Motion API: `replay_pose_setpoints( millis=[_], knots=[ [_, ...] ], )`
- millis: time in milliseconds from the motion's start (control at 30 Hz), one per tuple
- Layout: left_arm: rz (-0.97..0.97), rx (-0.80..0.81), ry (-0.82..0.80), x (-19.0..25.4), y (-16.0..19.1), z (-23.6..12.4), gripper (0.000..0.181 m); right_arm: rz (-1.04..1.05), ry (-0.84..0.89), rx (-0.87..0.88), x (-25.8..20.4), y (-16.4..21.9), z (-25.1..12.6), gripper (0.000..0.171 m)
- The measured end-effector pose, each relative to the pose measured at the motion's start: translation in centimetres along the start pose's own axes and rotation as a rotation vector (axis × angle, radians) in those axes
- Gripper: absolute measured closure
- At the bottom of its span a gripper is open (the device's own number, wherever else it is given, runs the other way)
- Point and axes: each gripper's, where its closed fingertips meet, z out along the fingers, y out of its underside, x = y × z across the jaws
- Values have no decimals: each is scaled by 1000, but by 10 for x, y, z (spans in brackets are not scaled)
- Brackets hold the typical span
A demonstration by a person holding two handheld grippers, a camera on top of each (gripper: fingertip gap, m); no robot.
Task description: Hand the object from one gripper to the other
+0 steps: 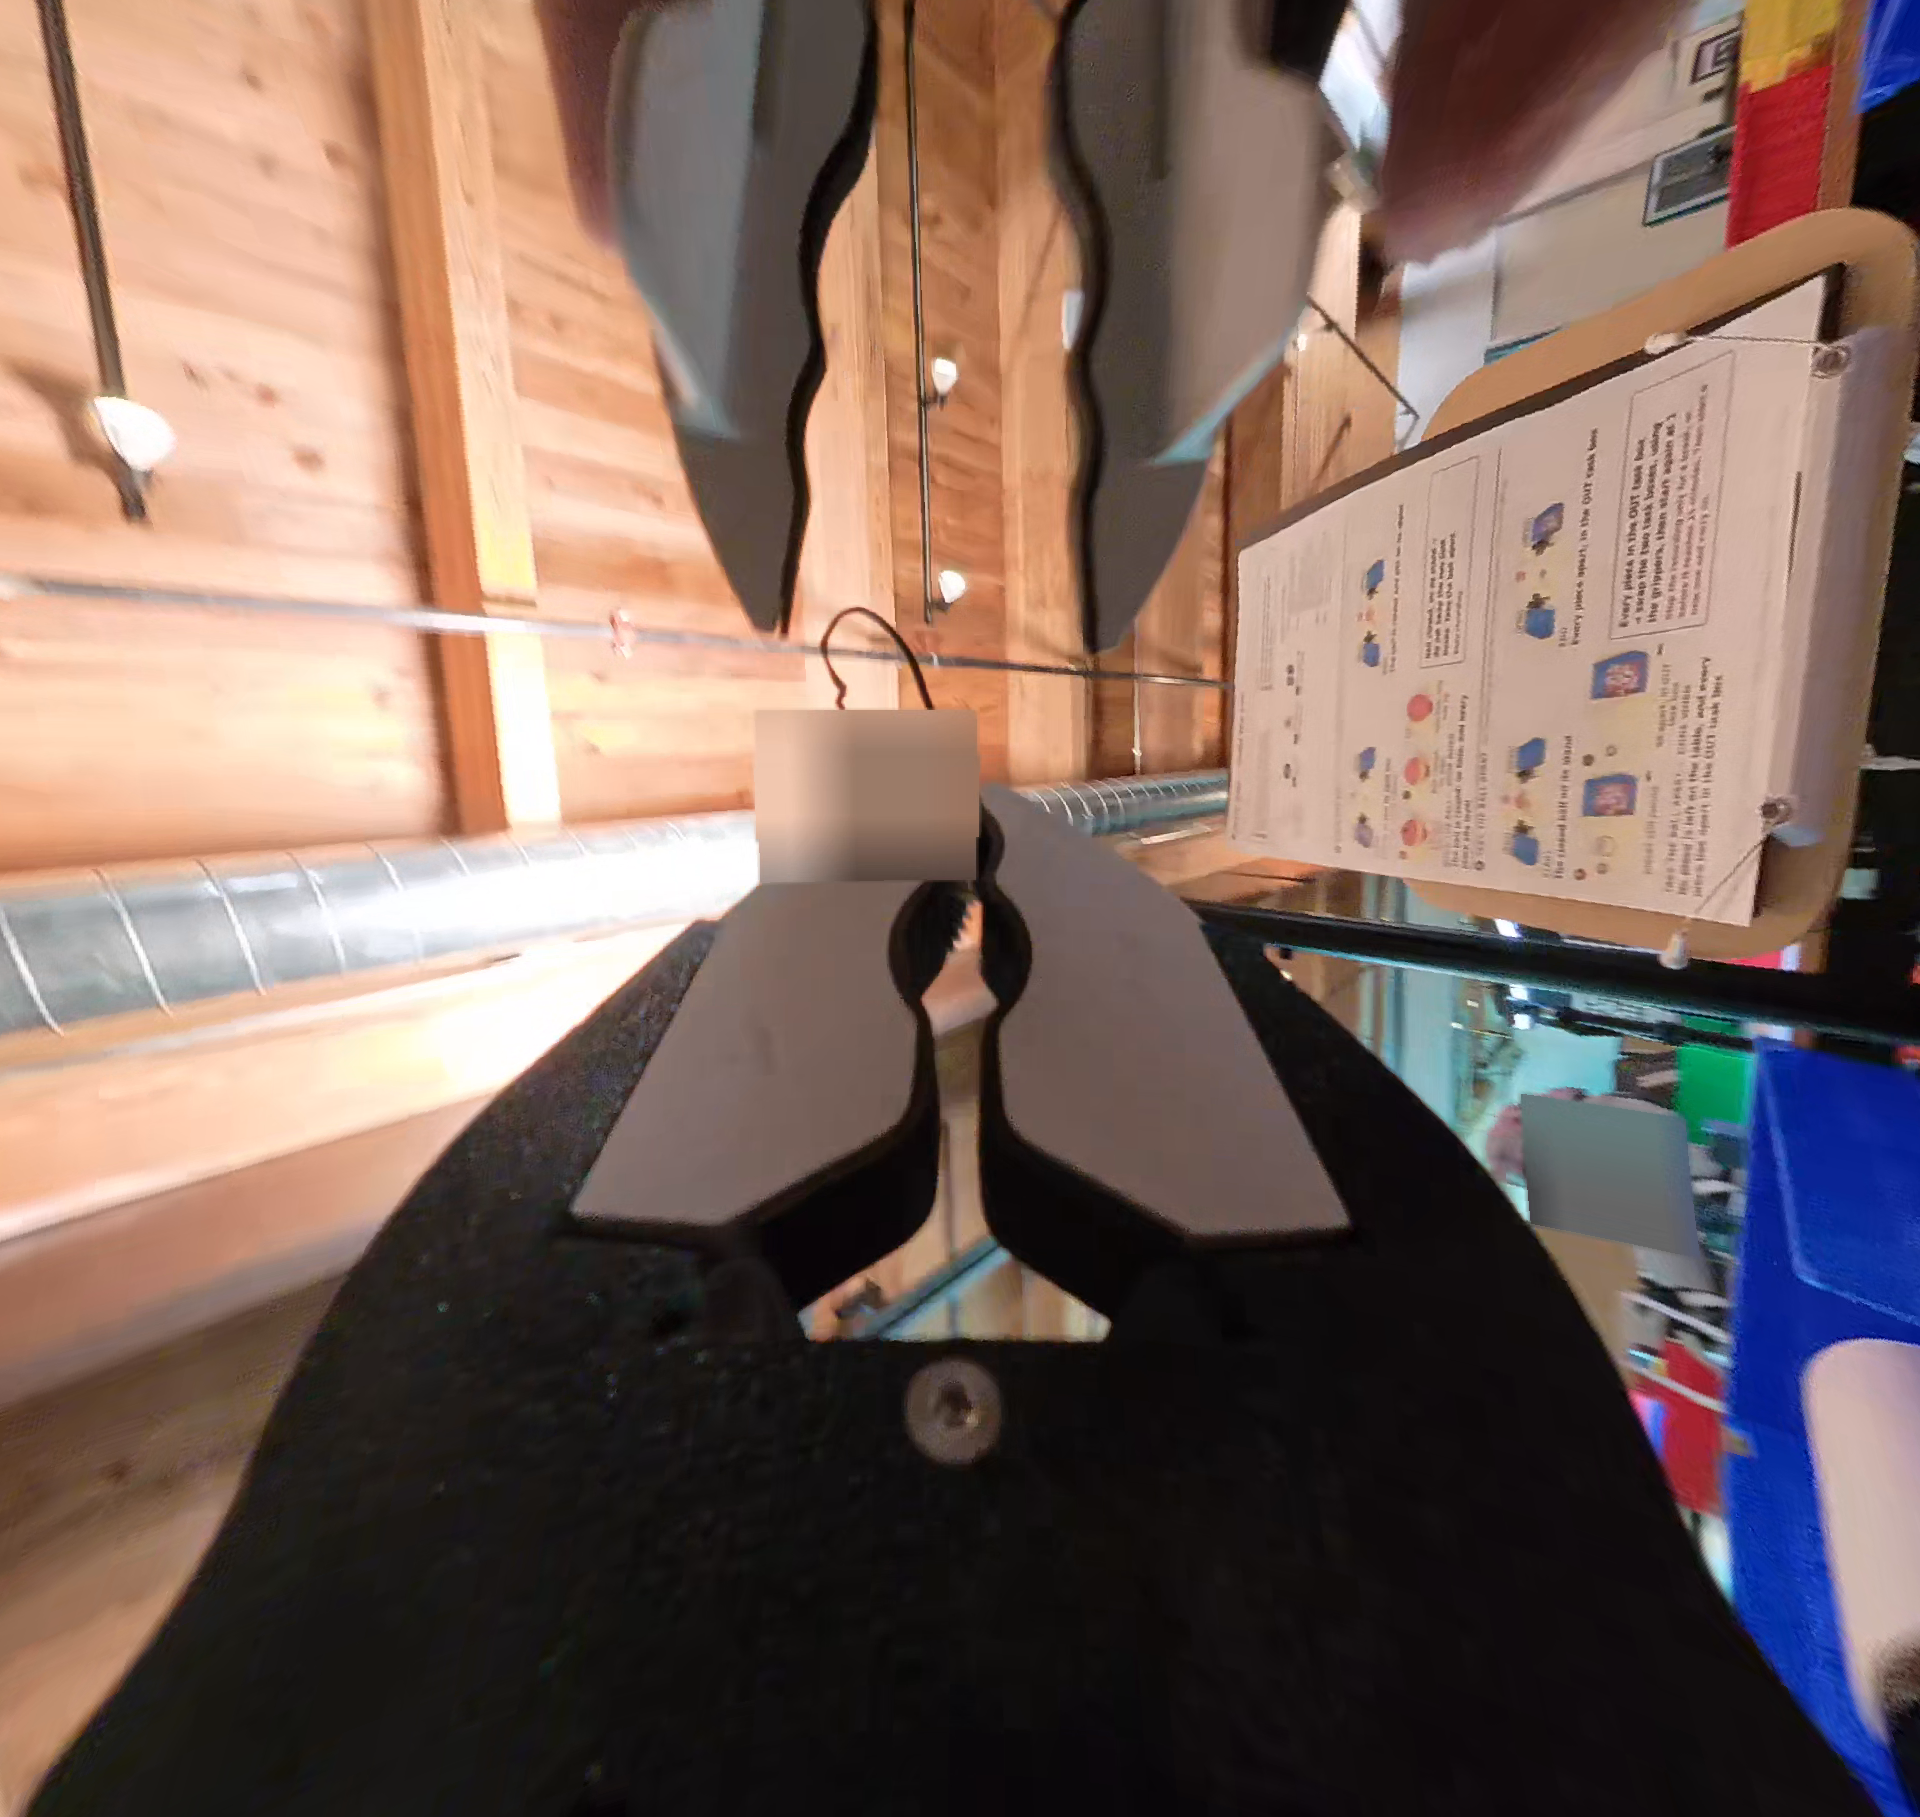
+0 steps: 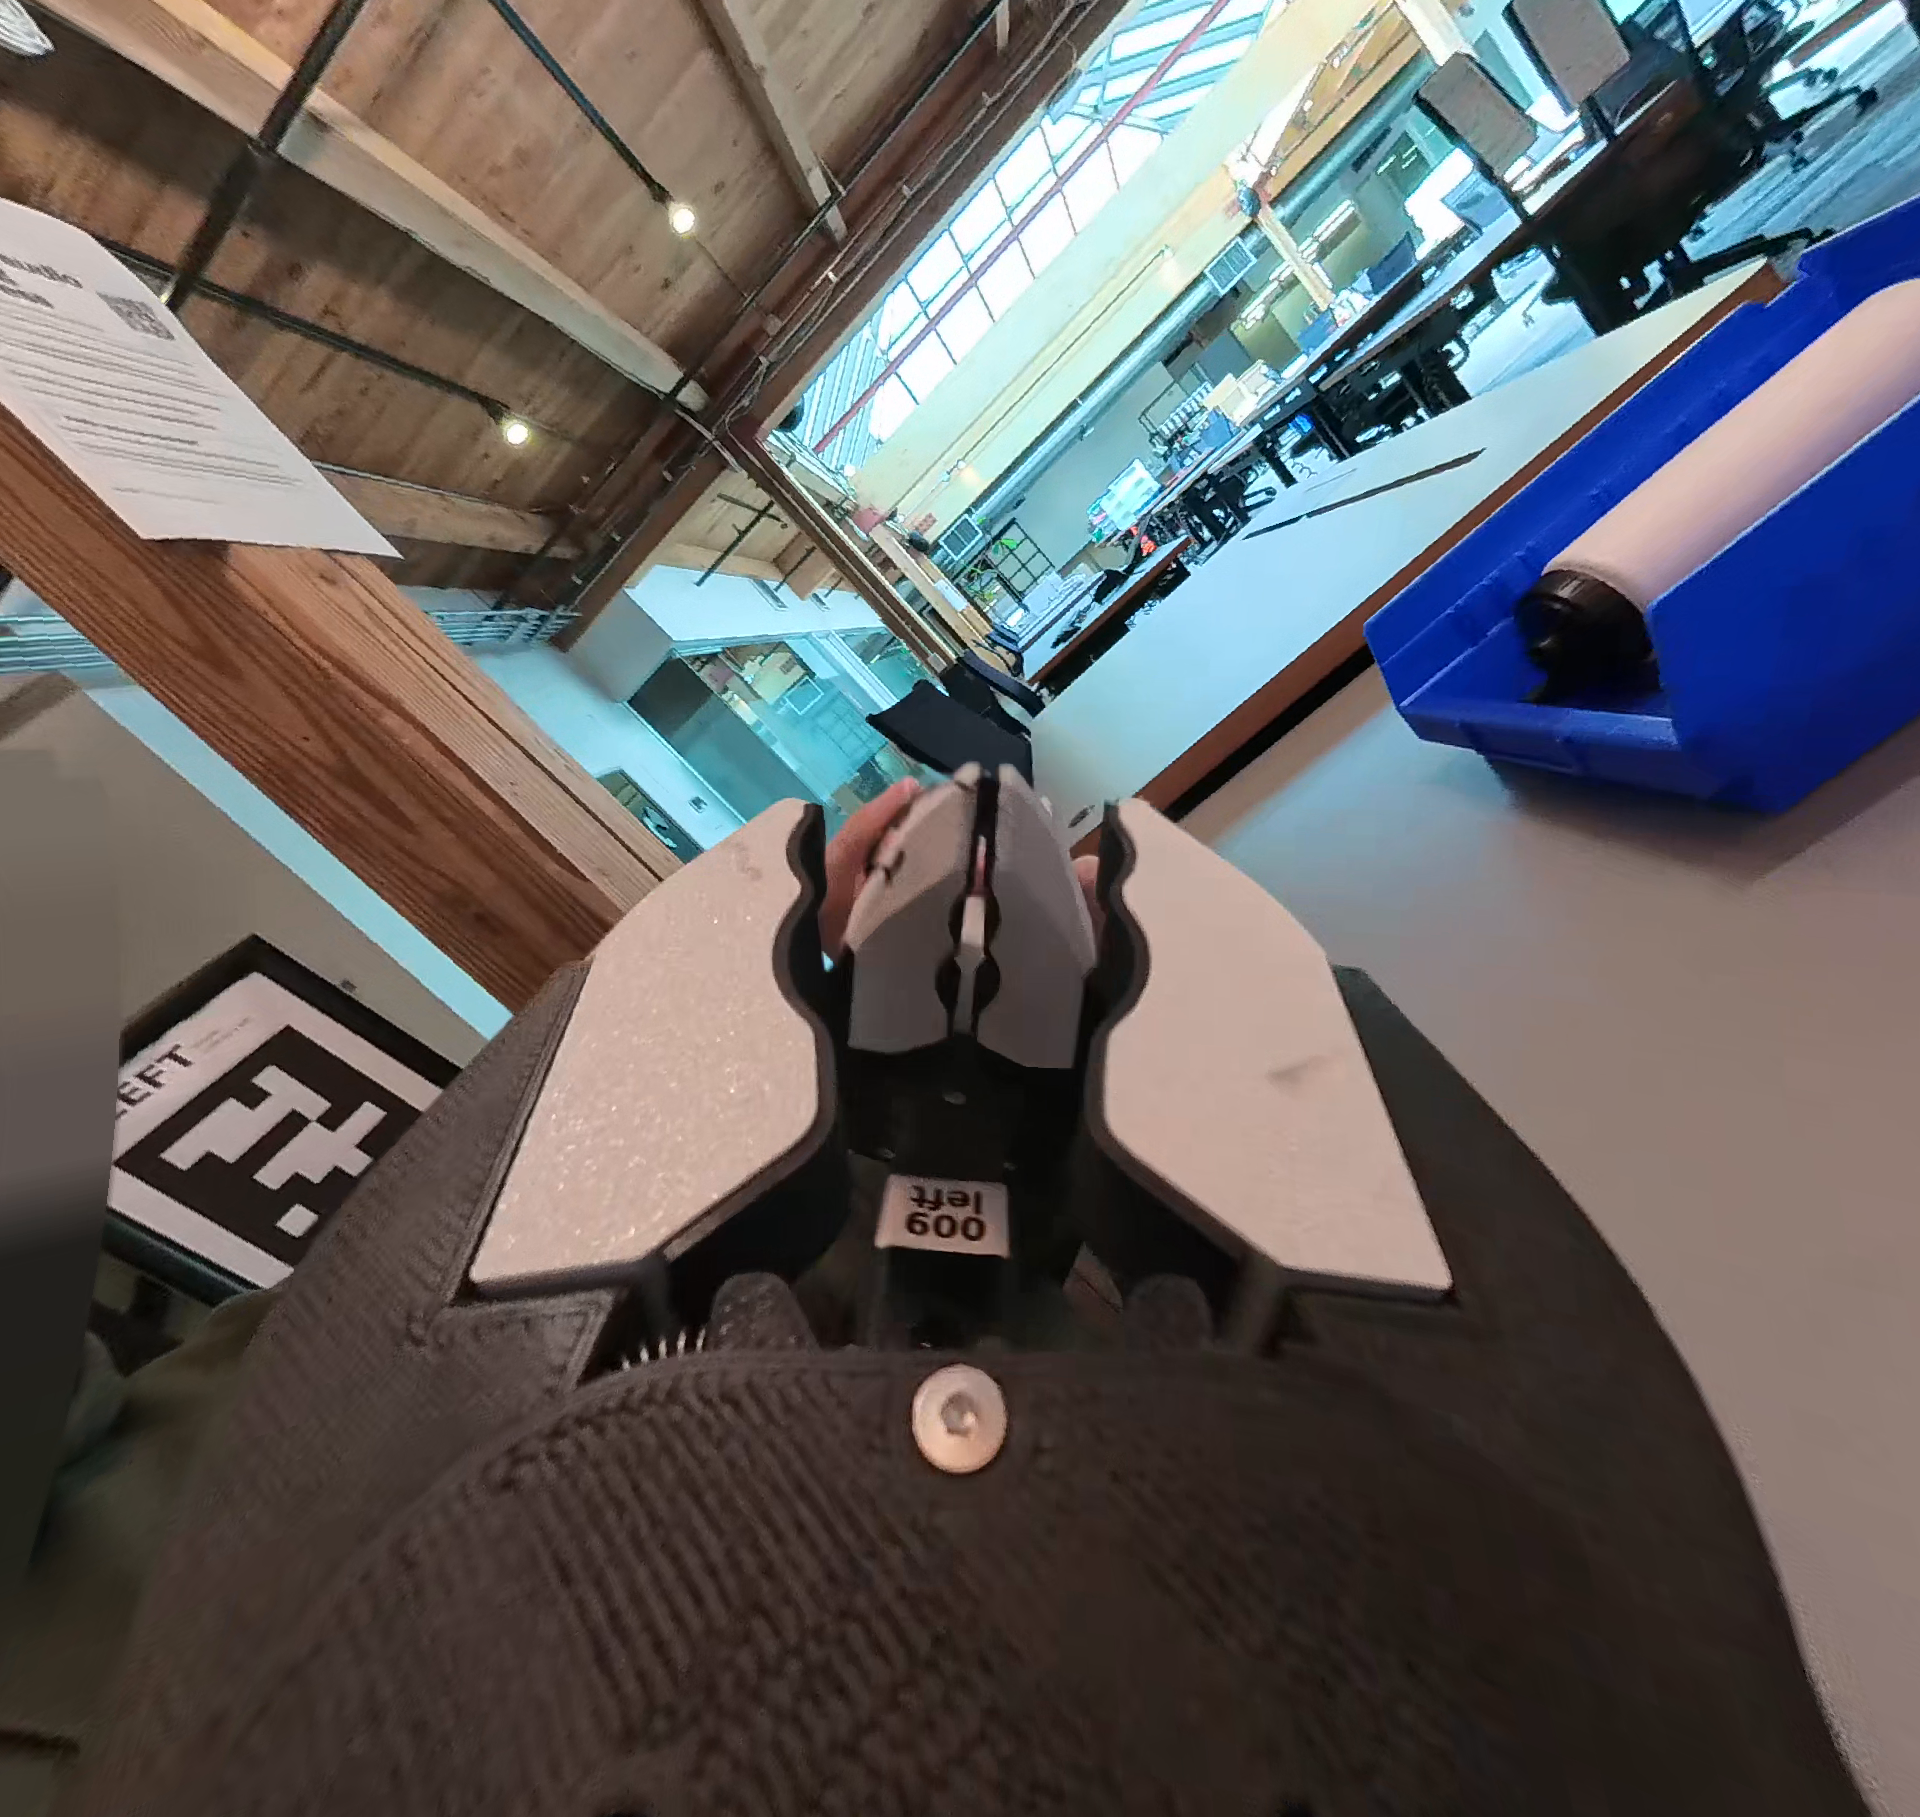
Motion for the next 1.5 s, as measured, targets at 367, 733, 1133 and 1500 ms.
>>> replay_pose_setpoints(
  millis=[367, 733, 1133, 1500],
  knots=[
    [109, 23, 30, 16, -6, -2, 181, -58, 61, -51, 13, 3, -5, 159],
    [-78, 52, 132, 30, -8, -2, 153, -179, 81, -78, 15, 2, -7, 170],
    [-2229, 296, 738, -11, -41, 5, 157, -415, -79, 268, -20, -35, -15, 170],
    [-2564, 339, 759, -16, -39, 6, 174, -486, -90, 202, -20, -12, 3, 170]
  ],
)
